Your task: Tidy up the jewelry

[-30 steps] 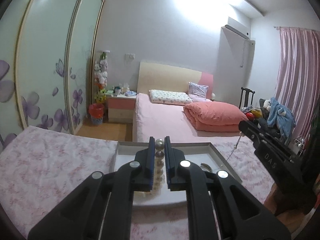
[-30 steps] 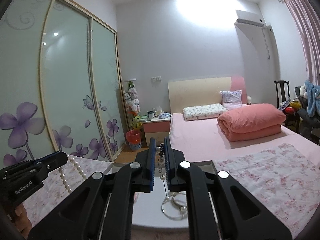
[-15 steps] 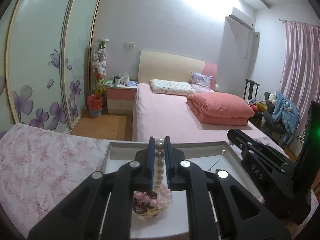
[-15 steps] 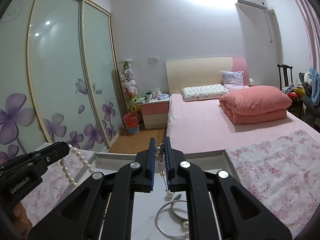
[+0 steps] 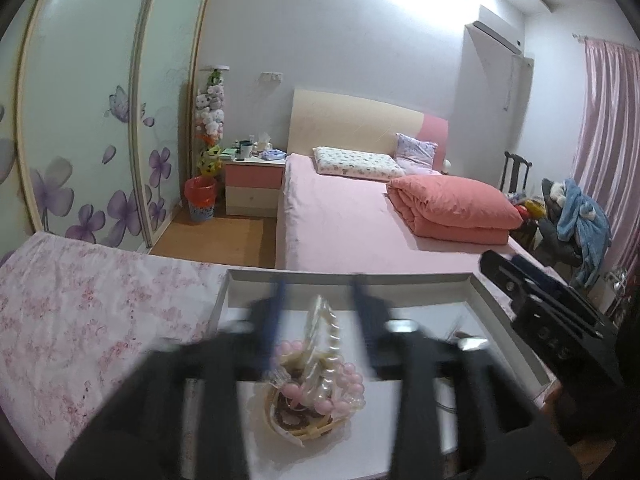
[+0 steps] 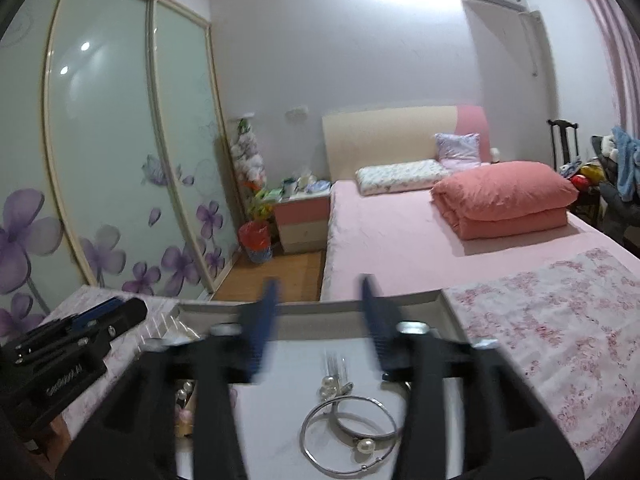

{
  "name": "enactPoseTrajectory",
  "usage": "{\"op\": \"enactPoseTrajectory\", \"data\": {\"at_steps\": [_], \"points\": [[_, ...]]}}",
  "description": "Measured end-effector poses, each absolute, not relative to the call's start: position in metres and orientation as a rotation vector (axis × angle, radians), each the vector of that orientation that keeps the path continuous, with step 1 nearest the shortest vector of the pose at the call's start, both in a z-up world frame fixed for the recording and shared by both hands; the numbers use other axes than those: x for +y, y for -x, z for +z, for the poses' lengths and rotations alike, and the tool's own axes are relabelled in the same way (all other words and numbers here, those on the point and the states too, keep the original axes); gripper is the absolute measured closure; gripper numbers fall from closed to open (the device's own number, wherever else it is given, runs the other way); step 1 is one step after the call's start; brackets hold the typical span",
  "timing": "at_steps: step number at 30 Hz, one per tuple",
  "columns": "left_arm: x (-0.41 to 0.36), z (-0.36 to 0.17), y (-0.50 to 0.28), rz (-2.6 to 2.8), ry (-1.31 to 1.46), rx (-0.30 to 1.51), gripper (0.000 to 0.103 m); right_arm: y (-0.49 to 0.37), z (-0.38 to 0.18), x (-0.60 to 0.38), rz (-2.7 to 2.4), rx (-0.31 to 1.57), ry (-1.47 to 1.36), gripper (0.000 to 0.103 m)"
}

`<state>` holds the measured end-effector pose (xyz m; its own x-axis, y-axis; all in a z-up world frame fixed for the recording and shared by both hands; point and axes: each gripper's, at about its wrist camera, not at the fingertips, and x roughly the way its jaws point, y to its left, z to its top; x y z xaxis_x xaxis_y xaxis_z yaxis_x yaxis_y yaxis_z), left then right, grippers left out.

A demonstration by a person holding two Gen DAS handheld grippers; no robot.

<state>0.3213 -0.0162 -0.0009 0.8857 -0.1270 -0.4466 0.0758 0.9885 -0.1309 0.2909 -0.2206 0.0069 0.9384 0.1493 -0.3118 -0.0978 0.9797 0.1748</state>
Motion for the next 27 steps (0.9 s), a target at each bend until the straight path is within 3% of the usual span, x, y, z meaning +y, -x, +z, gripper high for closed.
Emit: {"op": "enactPoseTrajectory", "data": {"at_steps": [17, 23, 27], "points": [[0.007, 0.023, -0.260, -0.078, 0.141, 0.435, 0.060, -0.240, 0.031, -0.238, 0.127, 0.278, -0.157, 0.053], [0.021, 0.021, -0.210, -0.076, 0.137, 0.439, 0.050, -0.201, 0.028, -0.242, 0.142, 0.309, -0.150, 0.046], [0.025, 0.021, -0.168, -0.078, 0.125, 0.414, 0.037, -0.168, 0.023, -0.242, 0.151, 0.329, -0.134, 0.035]]}}
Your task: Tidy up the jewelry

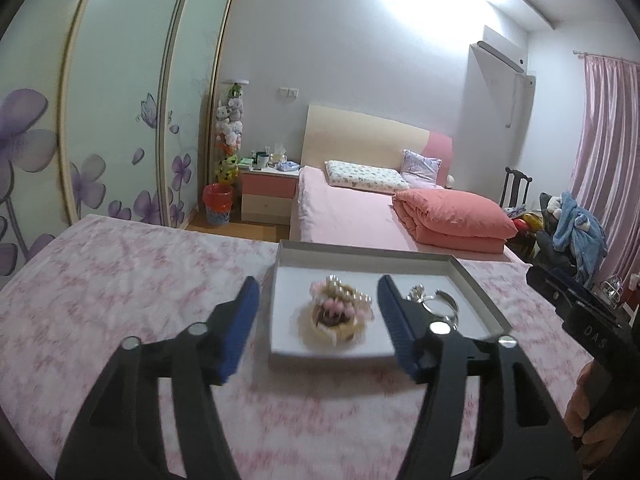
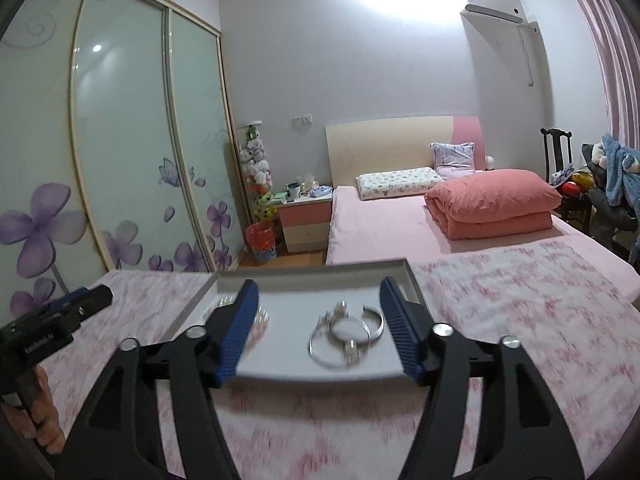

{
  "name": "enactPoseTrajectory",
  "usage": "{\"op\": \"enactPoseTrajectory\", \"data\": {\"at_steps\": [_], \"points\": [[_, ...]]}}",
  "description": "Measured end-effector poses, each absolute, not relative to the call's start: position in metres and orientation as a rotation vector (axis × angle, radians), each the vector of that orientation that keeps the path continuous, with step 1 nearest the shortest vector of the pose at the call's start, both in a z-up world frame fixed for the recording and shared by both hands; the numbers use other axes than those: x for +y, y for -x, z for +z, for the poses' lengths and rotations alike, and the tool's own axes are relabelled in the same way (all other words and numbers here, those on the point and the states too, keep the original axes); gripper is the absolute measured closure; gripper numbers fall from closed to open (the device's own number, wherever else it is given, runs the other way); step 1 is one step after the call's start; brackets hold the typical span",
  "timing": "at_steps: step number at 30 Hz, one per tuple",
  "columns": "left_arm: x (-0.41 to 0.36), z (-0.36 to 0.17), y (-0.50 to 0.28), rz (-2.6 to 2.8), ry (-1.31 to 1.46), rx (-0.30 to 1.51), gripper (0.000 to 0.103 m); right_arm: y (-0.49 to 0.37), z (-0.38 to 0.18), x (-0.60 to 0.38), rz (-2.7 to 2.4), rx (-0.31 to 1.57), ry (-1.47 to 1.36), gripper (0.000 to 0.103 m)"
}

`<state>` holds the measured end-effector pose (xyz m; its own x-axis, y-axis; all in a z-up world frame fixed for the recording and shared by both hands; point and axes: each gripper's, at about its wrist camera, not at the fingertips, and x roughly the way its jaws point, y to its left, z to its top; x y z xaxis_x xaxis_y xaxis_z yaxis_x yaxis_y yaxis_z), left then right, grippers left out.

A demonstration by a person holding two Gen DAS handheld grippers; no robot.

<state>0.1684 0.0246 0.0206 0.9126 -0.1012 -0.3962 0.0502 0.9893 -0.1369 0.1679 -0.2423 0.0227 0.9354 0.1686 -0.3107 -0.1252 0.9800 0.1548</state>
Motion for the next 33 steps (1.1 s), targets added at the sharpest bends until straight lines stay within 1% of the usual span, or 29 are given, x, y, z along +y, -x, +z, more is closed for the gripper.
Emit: {"op": "enactPoseTrajectory", "data": {"at_steps": [1, 2, 3, 4, 5, 6, 8, 13, 18, 23, 33], "points": [[0.025, 0.020, -0.160, -0.080, 0.121, 0.406, 0.035, -0.159, 0.021, -0.242, 0.153, 0.334, -0.134, 0.030], [0.024, 0.020, -0.150, -0.083, 0.115, 0.401, 0.030, -0.153, 0.021, -0.242, 0.157, 0.337, -0.135, 0.028], [0.022, 0.019, -0.141, -0.086, 0.109, 0.395, 0.025, -0.147, 0.020, -0.242, 0.159, 0.340, -0.135, 0.022], [0.021, 0.019, -0.134, -0.089, 0.105, 0.390, 0.023, -0.140, 0.020, -0.241, 0.158, 0.340, -0.133, 0.015], [0.020, 0.019, -0.124, -0.091, 0.095, 0.382, 0.017, -0.130, 0.019, -0.240, 0.159, 0.336, -0.127, 0.012], [0.019, 0.018, -0.116, -0.088, 0.085, 0.375, 0.012, -0.123, 0.019, -0.239, 0.158, 0.330, -0.118, 0.006], [0.014, 0.019, -0.098, -0.073, 0.054, 0.348, 0.005, -0.107, 0.019, -0.236, 0.144, 0.312, -0.089, 0.002], [0.008, 0.014, -0.066, -0.031, 0.011, 0.317, 0.004, -0.079, 0.015, -0.231, 0.114, 0.290, -0.019, 0.002], [0.008, 0.003, -0.047, -0.006, 0.028, 0.322, 0.004, -0.058, 0.007, -0.232, 0.121, 0.293, -0.044, 0.002], [0.001, -0.004, -0.029, 0.039, -0.022, 0.287, 0.004, -0.040, -0.004, -0.235, 0.102, 0.286, -0.065, 0.002], [0.001, -0.005, -0.014, 0.025, -0.018, 0.268, 0.004, -0.026, -0.022, -0.237, 0.100, 0.275, -0.055, 0.002]]}}
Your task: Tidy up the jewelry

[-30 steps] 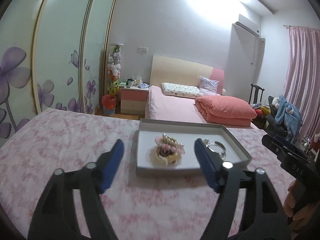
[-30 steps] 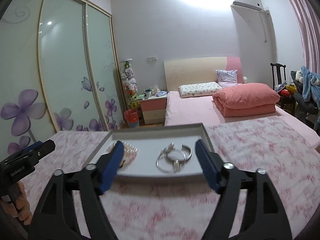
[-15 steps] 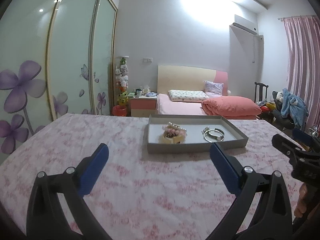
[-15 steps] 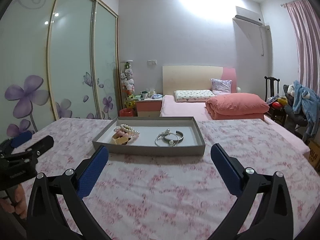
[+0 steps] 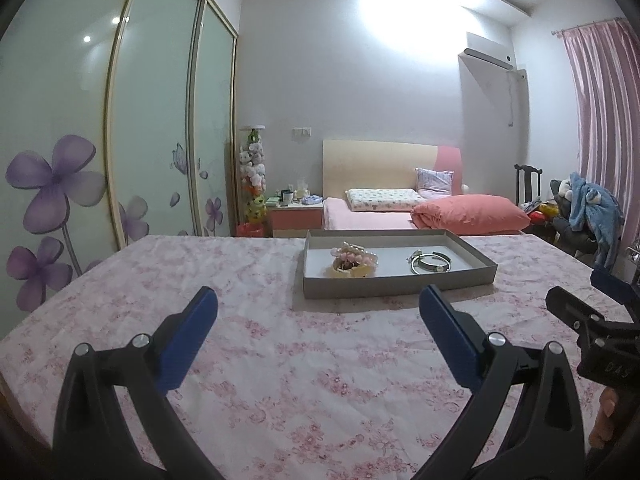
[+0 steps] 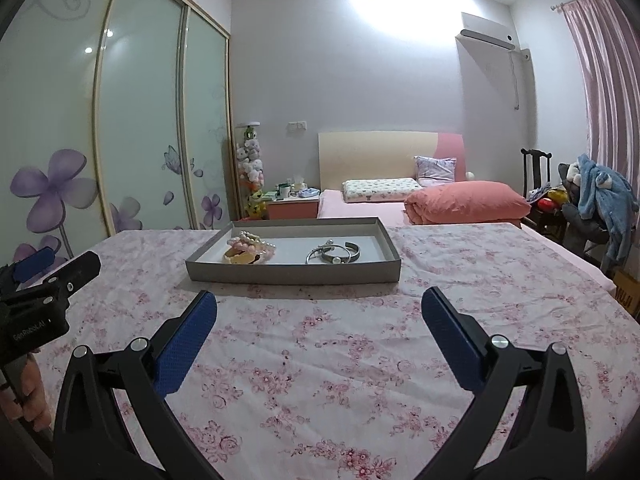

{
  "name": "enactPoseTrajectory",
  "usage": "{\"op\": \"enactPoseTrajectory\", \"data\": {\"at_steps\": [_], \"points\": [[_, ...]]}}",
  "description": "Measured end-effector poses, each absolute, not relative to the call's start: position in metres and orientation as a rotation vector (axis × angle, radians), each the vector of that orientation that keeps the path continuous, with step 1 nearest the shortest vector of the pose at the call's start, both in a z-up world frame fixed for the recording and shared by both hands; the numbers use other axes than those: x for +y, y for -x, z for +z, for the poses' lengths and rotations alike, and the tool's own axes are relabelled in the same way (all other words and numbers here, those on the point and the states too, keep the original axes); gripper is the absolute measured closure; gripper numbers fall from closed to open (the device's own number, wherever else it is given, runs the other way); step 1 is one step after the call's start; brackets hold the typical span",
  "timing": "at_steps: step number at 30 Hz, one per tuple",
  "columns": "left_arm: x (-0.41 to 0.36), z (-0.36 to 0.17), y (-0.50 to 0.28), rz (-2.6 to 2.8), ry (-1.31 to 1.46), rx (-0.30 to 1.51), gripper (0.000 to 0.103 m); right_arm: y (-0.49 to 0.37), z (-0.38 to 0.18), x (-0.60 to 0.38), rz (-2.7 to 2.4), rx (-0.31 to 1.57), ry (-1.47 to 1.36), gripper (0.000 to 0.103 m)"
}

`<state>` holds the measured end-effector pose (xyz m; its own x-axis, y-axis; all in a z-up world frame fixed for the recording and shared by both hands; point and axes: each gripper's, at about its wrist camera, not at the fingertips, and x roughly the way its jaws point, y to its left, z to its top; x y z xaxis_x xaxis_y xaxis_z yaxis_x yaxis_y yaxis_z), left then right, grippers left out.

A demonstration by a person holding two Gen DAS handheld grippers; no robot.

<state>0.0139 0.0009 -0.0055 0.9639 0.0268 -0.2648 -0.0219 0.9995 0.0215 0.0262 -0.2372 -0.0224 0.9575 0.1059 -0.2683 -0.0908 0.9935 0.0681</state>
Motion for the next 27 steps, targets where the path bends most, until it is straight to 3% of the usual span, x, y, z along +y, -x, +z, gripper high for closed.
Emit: {"op": "enactPoseTrajectory", "data": {"at_steps": [27], "points": [[-0.0055, -0.0087, -0.0132, 0.011, -0.008, 0.282, 0.004, -0.0253, -0.0194, -0.2369, 0.094, 0.267, -0.061, 0.002]]}}
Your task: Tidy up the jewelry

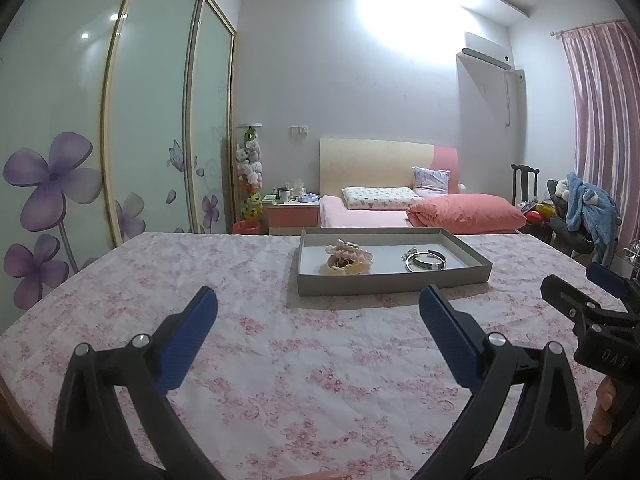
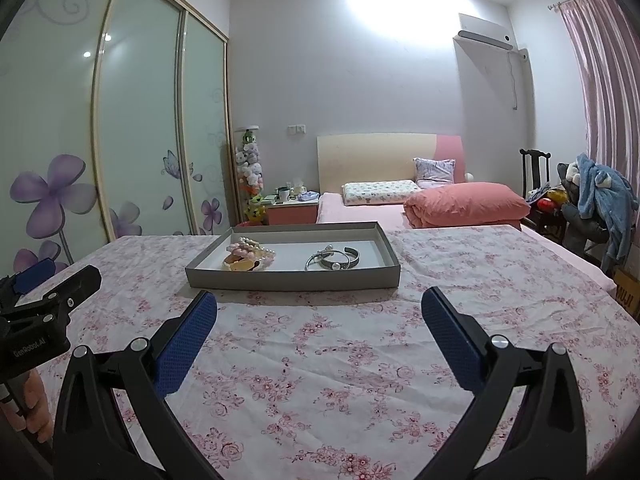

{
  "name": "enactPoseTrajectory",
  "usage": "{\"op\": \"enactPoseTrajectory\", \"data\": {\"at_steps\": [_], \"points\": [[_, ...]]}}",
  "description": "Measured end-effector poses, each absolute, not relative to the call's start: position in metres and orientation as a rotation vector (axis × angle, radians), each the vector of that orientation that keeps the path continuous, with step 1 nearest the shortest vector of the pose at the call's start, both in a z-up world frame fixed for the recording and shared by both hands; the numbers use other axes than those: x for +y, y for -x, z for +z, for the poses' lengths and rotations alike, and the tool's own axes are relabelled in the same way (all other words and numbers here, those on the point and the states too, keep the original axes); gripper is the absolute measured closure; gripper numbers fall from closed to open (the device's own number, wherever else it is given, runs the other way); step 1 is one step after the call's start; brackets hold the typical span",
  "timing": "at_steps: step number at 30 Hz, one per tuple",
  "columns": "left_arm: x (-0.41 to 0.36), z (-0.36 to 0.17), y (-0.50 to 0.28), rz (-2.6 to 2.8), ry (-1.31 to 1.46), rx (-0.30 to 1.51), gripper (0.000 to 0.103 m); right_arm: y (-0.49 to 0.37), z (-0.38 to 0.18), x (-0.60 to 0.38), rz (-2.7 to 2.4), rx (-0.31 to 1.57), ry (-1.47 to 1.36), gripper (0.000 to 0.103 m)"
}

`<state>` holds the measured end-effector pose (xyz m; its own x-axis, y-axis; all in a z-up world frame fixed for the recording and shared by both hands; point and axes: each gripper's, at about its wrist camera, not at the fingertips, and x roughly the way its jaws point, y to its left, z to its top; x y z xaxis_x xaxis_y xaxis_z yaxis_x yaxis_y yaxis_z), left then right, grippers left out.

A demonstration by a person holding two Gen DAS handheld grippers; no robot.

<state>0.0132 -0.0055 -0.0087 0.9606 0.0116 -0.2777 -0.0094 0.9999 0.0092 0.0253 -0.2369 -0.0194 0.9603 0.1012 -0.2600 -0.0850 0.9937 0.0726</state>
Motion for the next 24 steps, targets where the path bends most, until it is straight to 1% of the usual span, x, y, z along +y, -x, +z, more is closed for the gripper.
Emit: {"op": "enactPoseTrajectory", "data": {"at_steps": [24], "points": [[-0.0071, -0.0091, -0.0142, 0.009, -0.007, 0.287, 0.004, -0.0277, -0.0196, -0.2380, 0.103, 0.277, -0.060, 0.002]]}}
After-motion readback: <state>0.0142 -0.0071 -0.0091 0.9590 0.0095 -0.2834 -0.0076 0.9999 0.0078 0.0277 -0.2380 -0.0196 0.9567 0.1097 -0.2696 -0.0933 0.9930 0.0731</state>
